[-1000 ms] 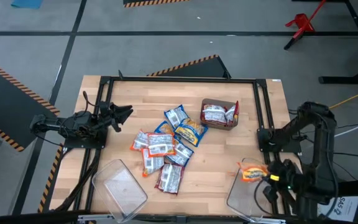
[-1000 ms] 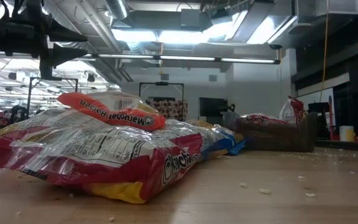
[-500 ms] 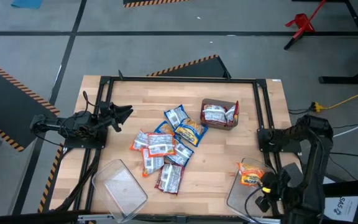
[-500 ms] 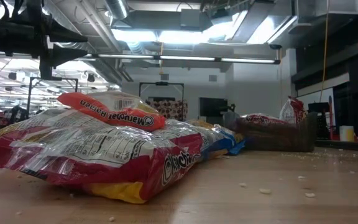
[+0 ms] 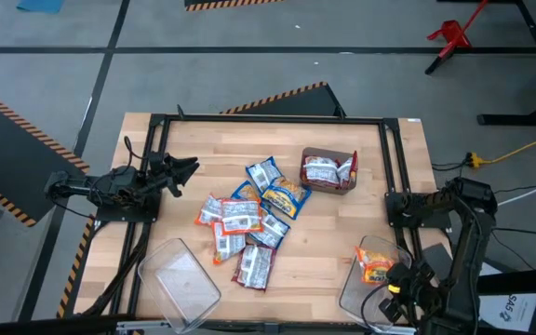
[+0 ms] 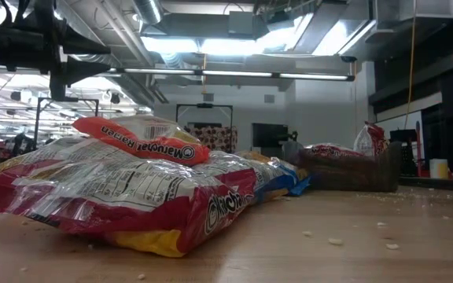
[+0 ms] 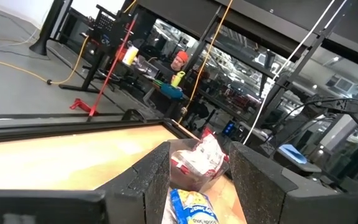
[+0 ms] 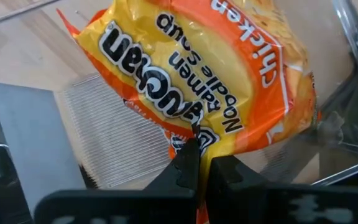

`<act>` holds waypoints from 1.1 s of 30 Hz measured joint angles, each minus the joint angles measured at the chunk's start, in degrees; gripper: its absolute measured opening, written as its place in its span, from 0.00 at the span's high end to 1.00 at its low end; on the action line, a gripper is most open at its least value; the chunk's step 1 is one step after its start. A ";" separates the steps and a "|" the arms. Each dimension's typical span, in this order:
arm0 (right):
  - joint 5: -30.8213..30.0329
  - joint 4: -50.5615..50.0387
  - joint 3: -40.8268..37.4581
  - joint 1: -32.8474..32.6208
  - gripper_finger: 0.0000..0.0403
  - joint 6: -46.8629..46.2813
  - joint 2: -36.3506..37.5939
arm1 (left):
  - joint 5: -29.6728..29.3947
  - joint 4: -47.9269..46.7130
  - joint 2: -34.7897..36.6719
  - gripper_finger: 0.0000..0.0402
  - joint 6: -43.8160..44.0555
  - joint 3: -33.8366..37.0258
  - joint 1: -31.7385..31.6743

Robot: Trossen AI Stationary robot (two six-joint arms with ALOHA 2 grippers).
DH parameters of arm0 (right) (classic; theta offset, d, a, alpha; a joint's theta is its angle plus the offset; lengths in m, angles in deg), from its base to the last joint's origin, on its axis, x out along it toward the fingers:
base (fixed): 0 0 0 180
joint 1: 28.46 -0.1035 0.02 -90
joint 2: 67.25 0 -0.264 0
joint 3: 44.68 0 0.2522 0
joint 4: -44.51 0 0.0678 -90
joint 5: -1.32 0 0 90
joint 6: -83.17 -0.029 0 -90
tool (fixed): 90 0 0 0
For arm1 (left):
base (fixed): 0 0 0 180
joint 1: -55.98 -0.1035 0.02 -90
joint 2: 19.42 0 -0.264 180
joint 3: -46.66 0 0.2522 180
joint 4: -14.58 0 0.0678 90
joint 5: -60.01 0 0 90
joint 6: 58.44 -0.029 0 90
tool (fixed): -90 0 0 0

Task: Sort Maruchan noodles
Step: Put the orange noodle pack into the right transparent bin

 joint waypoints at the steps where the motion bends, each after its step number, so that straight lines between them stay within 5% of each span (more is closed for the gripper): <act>1: 0.35 -0.04 0.00 0.11 1.00 0.02 0.00 | -0.25 -0.02 -0.02 0.61 0.00 0.00 0.00; 19: 2.43 1.44 0.00 0.92 0.98 3.47 0.00 | -0.37 -0.15 -0.01 0.61 0.00 0.00 0.00; 33: 8.65 2.64 0.00 2.93 0.56 7.93 0.04 | -0.46 -0.17 -0.01 0.61 -0.01 0.00 0.00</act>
